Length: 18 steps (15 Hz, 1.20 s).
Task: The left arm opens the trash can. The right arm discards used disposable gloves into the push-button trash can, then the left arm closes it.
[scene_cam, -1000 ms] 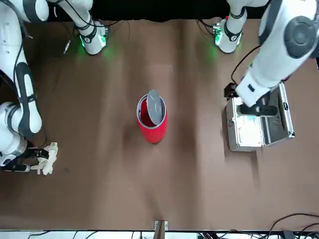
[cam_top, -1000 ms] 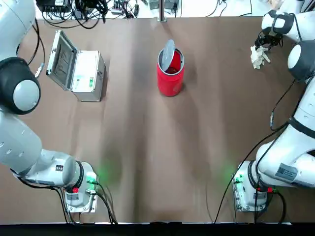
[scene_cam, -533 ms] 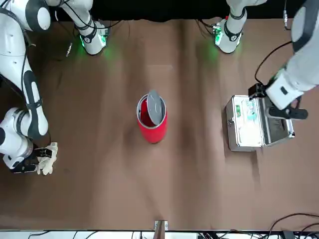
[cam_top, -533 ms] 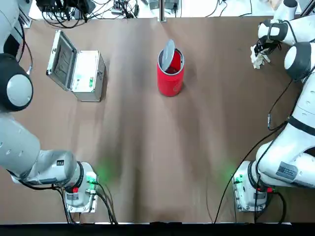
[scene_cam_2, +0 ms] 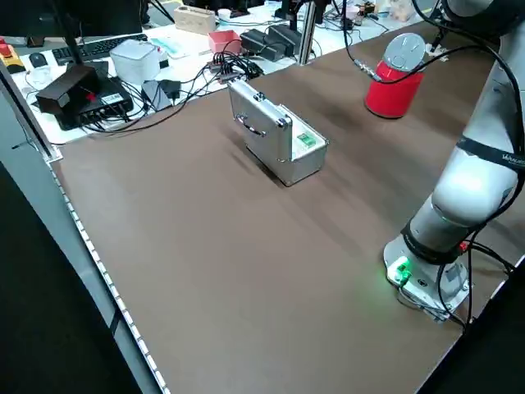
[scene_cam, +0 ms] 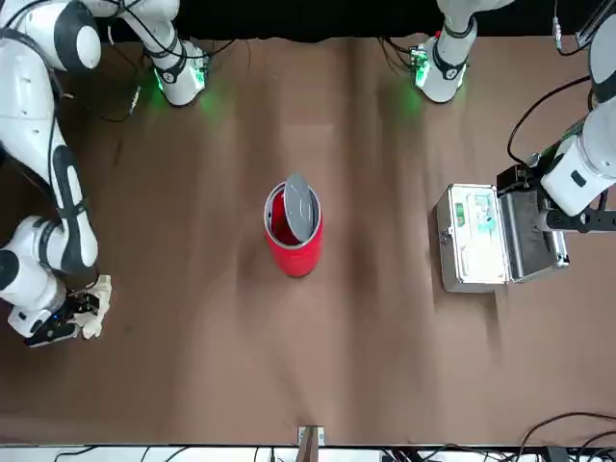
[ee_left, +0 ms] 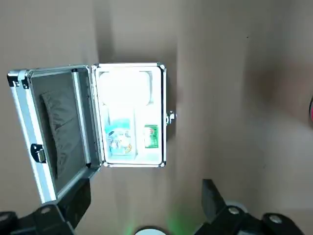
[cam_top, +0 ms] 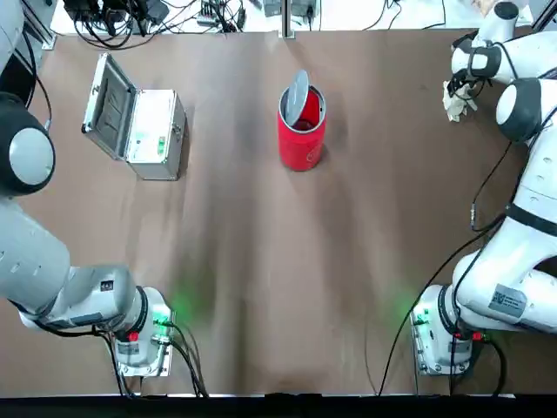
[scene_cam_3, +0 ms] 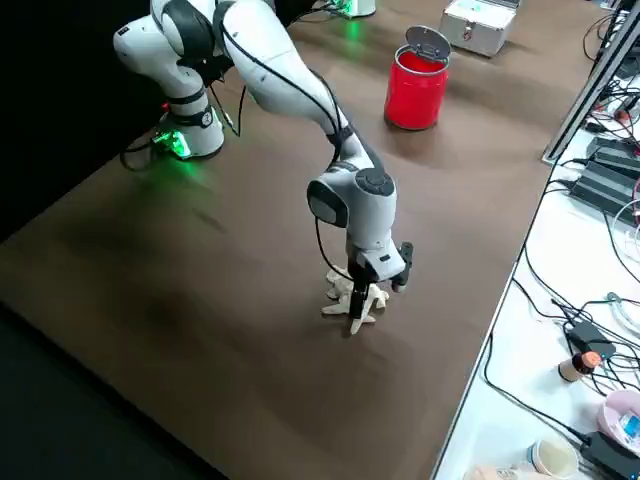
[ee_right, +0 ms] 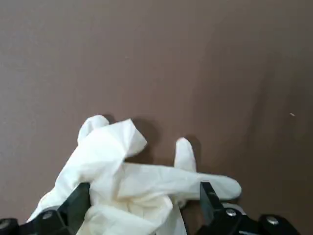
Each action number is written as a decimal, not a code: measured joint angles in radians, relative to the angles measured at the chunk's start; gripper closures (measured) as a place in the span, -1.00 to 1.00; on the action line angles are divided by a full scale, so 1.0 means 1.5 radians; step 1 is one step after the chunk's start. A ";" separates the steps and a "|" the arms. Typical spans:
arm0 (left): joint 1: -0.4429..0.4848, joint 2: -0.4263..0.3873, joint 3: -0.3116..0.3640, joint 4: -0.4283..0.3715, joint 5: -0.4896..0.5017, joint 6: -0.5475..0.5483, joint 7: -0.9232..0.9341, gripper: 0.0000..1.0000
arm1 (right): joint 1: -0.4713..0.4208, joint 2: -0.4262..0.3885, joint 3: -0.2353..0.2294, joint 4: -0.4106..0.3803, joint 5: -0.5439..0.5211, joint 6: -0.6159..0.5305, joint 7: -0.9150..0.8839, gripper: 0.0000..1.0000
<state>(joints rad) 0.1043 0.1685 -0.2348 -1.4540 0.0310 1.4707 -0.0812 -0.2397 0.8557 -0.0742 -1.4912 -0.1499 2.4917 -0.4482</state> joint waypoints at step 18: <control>-0.003 -0.035 -0.008 0.005 -0.001 0.049 -0.009 -1.00 | -0.005 0.022 0.000 0.047 0.079 -0.111 -0.023 0.87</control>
<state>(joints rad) 0.1003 0.1157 -0.2463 -1.4470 0.0299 1.5447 -0.0952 -0.2468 0.8881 -0.0741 -1.4213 -0.0318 2.3249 -0.4821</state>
